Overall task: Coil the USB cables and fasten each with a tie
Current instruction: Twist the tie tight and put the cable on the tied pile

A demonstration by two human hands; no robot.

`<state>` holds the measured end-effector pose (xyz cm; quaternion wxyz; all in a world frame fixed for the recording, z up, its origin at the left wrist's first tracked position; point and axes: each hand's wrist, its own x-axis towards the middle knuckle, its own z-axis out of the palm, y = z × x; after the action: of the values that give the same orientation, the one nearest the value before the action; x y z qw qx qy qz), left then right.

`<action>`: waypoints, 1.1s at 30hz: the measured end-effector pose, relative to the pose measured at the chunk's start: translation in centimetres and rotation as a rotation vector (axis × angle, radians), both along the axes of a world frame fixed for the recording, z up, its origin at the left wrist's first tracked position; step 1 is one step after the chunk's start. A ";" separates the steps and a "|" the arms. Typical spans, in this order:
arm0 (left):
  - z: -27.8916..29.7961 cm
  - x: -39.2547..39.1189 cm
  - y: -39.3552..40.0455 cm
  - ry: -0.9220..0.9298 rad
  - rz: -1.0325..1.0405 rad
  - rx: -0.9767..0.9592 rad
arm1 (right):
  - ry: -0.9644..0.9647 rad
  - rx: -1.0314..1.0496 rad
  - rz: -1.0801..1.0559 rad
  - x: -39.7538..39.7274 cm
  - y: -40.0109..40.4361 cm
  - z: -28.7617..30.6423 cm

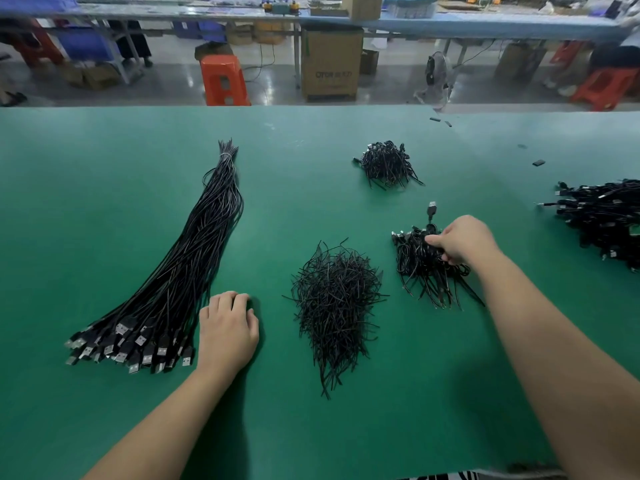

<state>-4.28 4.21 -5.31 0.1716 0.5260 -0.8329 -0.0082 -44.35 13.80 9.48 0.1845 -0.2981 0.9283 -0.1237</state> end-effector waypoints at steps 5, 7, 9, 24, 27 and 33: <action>-0.3 0.1 -0.2 0.016 0.008 -0.010 | -0.193 -0.027 -0.193 -2.4 -1.6 -0.5; -0.3 0.1 -0.3 0.019 0.013 -0.015 | -0.210 -0.011 -0.214 -2.7 -2.3 -0.6; -0.3 0.0 -0.3 0.022 0.012 -0.015 | -0.223 -0.005 -0.217 -2.9 -2.8 -1.0; -0.1 0.1 -0.3 0.042 0.013 -0.007 | 0.128 0.212 -0.044 -3.1 -3.1 -2.3; -0.2 0.1 -0.3 0.035 0.013 -0.005 | 0.106 0.187 -0.064 -3.3 -2.8 -2.4; -0.2 0.1 -0.3 0.043 0.013 -0.020 | 0.065 0.163 -0.110 -3.6 -2.3 -3.1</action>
<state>-4.18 3.92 -5.54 0.1949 0.5295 -0.8255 -0.0098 -47.94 11.51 6.34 0.1708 -0.2345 0.9558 -0.0478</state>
